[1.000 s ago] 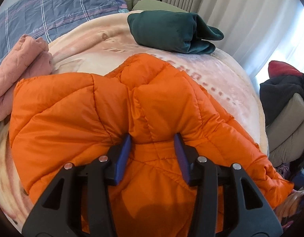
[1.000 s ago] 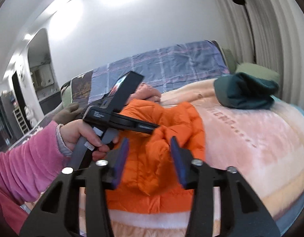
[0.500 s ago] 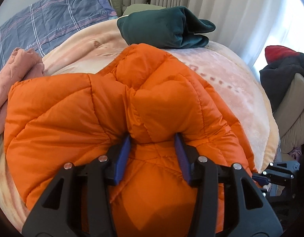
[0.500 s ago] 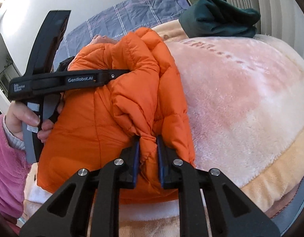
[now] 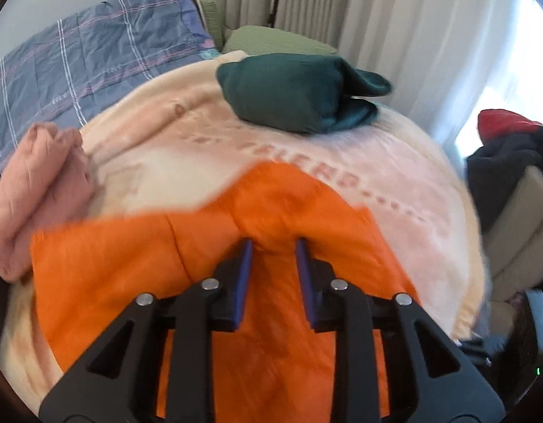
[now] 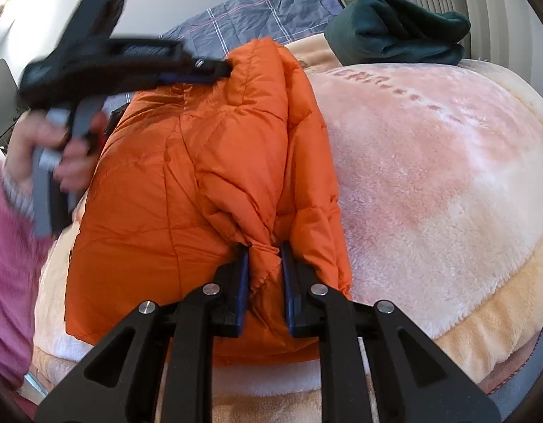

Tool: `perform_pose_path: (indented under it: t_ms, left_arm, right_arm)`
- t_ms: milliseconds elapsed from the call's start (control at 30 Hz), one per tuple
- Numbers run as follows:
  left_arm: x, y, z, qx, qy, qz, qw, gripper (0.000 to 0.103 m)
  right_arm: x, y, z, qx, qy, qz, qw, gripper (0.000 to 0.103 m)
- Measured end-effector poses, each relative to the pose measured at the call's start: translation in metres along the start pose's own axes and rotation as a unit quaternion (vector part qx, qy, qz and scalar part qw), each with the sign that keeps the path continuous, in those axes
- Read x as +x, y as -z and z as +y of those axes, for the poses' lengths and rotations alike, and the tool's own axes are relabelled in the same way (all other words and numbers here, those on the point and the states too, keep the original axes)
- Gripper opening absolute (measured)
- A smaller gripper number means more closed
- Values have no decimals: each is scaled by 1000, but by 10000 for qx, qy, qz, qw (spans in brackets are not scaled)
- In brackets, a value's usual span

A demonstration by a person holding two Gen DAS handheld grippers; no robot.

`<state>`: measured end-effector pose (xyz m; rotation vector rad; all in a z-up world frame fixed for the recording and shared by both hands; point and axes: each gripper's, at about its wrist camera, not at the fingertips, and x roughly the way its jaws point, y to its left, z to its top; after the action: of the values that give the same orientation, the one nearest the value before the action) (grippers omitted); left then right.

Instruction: Fold large clothes

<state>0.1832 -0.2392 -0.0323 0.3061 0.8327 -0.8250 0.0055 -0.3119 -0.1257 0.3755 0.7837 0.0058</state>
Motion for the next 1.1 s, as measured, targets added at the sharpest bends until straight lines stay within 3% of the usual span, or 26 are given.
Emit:
perform_pose_path:
  t_ms: [67, 100, 133, 300, 800, 967, 1100]
  left_arm:
    - [28, -3, 7, 236, -655, 241, 9973, 27]
    - [42, 0, 12, 240, -787, 412, 9958, 27]
    - [56, 6, 17, 155, -769, 555, 9954, 27]
    - [64, 16, 13, 308, -977, 500, 9935, 27]
    - [69, 22, 21, 176, -795, 462, 9956, 27]
    - [70, 22, 19, 248, -850, 476, 9949, 25]
    - [71, 21, 18, 267, -879, 478, 9946, 25]
  right_arm:
    - [1, -1, -1, -7, -45, -24, 10000, 16]
    - [0, 1, 0, -23, -73, -49, 10000, 16]
    - [0, 0, 0, -35, -71, -53, 10000, 16]
    - [5, -2, -2, -79, -149, -6, 9999, 16]
    - [4, -1, 2, -256, -74, -70, 9996, 16]
    - [-12, -25, 11, -330, 116, 373, 9987, 23]
    - [-36, -56, 29, -637, 207, -111, 9977, 27]
